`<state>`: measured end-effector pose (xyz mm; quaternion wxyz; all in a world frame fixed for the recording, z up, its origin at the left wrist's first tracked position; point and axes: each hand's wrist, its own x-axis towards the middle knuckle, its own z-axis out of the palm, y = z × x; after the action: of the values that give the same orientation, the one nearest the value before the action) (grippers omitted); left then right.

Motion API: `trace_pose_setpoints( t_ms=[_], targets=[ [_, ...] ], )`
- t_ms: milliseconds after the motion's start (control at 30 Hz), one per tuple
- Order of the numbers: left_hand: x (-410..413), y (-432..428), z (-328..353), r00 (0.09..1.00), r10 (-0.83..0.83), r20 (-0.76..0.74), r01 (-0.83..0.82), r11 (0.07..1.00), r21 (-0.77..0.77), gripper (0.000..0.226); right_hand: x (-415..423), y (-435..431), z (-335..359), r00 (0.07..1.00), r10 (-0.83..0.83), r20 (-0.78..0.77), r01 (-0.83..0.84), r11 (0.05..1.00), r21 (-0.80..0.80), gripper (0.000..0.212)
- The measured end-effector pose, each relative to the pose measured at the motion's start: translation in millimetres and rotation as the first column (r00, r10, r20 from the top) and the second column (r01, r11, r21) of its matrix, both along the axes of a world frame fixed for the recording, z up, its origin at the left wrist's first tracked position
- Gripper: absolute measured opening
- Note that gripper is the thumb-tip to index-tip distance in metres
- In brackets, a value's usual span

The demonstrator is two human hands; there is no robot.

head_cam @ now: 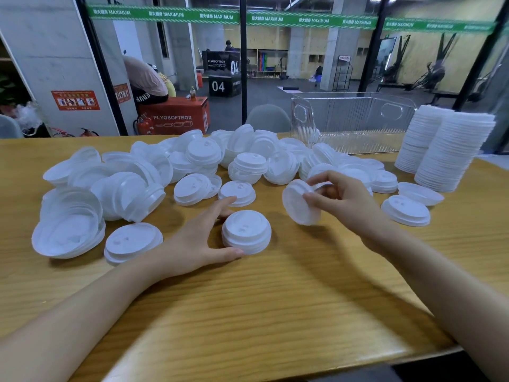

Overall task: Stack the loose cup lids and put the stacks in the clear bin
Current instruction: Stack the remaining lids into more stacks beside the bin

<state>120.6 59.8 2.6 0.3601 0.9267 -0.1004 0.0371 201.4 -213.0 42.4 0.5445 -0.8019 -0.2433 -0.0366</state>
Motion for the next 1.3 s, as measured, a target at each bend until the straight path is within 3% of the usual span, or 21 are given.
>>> trace_pose_setpoints(
  t_ms=[100, 267, 367, 567, 733, 833, 967, 1100, 1300],
  targets=[
    [0, 0, 0, 1.000, 0.001, 0.001, -0.001, 1.000, -0.001, 0.095, 8, -6, -5, 0.988, -0.107, -0.113, 0.106, 0.994, -0.015, 0.012],
    [1, 1, 0, 1.000, -0.001, 0.001, 0.001, 1.000, 0.006, 0.096, 13, -17, -21, 0.971, -0.231, 0.066, 0.239, 0.906, -0.348, 0.023],
    [1, 1, 0, 1.000, 0.000, -0.005, 0.000, 1.000, 0.011, 0.095, 12, -14, -24, 0.960, -0.209, 0.186, 0.276, 0.812, -0.514, 0.029],
    [1, 0, -1, 1.000, 0.004, -0.004, -0.004, 1.000, 0.018, 0.095, 9, -4, -25, 0.972, -0.065, 0.227, 0.203, 0.722, -0.661, 0.055],
    [0, 0, -1, 1.000, 0.002, 0.001, -0.002, 1.000, 0.015, 0.095, 12, -2, -26, 0.963, -0.053, 0.264, 0.213, 0.753, -0.623, 0.055],
    [1, 0, -2, 1.000, 0.006, 0.002, -0.006, 1.000, 0.009, 0.095, 14, 2, -25, 0.953, -0.090, 0.290, 0.229, 0.840, -0.492, 0.050],
    [1, -1, -2, 1.000, 0.000, -0.001, 0.000, 1.000, -0.021, 0.099, 7, 15, -13, 0.976, 0.032, 0.216, 0.034, 0.956, -0.292, 0.032],
    [0, -1, -1, 1.000, -0.002, -0.011, 0.001, 0.998, -0.055, 0.105, -4, 32, -12, 0.963, 0.232, 0.139, -0.166, 0.914, -0.371, 0.030],
    [1, 0, -3, 1.000, -0.010, -0.023, 0.009, 0.997, -0.074, 0.107, -7, 43, -22, 0.943, 0.273, 0.192, -0.173, 0.892, -0.417, 0.035]
  ],
)
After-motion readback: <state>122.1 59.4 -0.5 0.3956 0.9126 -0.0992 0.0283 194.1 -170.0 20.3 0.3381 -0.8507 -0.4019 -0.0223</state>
